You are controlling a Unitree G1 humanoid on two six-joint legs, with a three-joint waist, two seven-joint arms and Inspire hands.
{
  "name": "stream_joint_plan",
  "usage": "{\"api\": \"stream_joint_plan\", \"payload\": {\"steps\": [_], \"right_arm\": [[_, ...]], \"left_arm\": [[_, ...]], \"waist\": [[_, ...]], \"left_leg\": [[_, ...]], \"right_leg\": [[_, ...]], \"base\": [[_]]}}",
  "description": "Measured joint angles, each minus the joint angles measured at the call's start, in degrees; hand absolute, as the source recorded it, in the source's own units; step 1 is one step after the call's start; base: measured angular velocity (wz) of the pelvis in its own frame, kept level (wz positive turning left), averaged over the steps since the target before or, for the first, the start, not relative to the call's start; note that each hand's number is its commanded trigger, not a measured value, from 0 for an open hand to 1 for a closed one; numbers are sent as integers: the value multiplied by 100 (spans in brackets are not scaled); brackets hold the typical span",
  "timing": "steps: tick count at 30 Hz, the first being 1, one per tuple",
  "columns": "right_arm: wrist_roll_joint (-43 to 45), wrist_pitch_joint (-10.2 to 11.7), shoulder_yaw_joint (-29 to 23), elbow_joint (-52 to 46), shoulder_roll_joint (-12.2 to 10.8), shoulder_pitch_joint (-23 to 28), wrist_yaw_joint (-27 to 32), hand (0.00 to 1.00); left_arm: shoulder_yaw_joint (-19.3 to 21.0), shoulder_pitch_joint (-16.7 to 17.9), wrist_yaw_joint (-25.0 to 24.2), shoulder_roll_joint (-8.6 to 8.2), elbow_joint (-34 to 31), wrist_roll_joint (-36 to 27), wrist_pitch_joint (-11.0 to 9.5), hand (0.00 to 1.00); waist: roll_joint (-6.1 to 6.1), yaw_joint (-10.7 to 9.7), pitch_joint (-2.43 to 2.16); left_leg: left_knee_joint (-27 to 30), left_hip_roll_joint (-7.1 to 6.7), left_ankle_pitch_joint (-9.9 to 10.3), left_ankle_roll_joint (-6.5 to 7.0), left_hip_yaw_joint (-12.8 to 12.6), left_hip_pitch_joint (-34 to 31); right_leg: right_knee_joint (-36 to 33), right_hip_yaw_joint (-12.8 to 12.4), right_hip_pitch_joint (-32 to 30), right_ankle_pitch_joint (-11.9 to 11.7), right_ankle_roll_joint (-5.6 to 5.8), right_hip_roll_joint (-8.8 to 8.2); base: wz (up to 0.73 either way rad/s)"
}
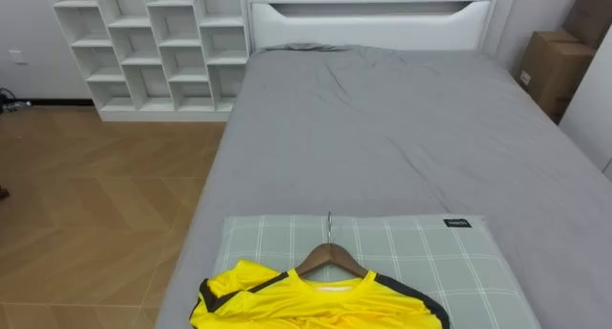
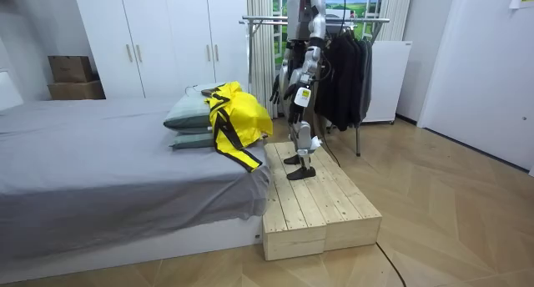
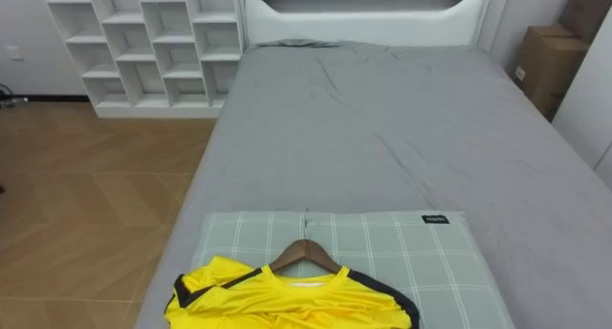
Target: Hang clothes
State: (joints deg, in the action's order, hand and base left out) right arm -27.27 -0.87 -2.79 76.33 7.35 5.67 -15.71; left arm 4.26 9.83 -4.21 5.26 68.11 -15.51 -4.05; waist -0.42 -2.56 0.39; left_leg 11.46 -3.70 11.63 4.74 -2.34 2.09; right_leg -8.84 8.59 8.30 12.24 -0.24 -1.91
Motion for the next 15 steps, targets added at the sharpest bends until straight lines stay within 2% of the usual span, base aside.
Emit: {"api": "stream_joint_plan", "payload": {"steps": [15], "right_arm": [[-95,1,38,-17,9,12,-167,0]], "left_arm": [[6,2,-1,4,-76,156,-3,0]], "waist": [[-7,11,5]], "left_leg": [[-13,2,0,-1,-10,7]], "right_leg": [[5,-2,-1,0,0,0]], "base": [[0]]}}
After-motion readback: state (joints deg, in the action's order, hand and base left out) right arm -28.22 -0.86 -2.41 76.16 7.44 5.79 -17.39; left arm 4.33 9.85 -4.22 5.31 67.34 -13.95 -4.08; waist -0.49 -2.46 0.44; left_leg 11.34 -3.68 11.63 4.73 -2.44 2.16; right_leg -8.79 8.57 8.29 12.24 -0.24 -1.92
